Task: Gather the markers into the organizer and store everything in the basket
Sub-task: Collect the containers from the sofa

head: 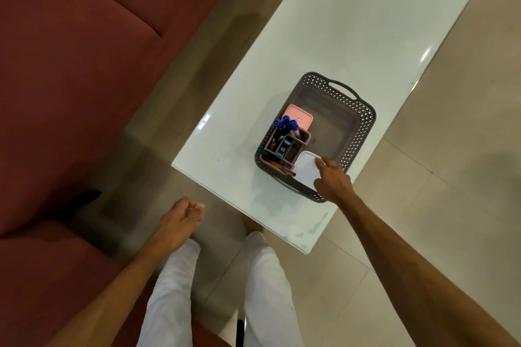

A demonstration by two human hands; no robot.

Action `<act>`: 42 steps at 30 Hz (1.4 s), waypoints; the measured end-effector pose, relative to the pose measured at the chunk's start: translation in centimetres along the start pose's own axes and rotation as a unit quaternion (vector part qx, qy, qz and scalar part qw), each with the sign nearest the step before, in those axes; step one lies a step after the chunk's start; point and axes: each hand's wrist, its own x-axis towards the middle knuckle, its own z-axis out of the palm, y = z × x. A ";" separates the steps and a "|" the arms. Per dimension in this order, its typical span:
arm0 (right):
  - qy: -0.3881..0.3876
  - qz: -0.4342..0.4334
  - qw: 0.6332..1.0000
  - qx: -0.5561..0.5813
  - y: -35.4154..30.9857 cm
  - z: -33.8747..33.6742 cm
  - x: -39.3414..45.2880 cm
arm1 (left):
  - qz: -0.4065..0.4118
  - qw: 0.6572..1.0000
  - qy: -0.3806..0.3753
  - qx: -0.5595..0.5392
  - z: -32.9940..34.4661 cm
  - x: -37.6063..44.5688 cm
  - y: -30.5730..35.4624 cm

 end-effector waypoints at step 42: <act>0.017 -0.148 0.944 0.294 -53.0 -13.0 -18.2 | 0.135 0.956 0.190 -0.180 -45.6 -11.7 -3.6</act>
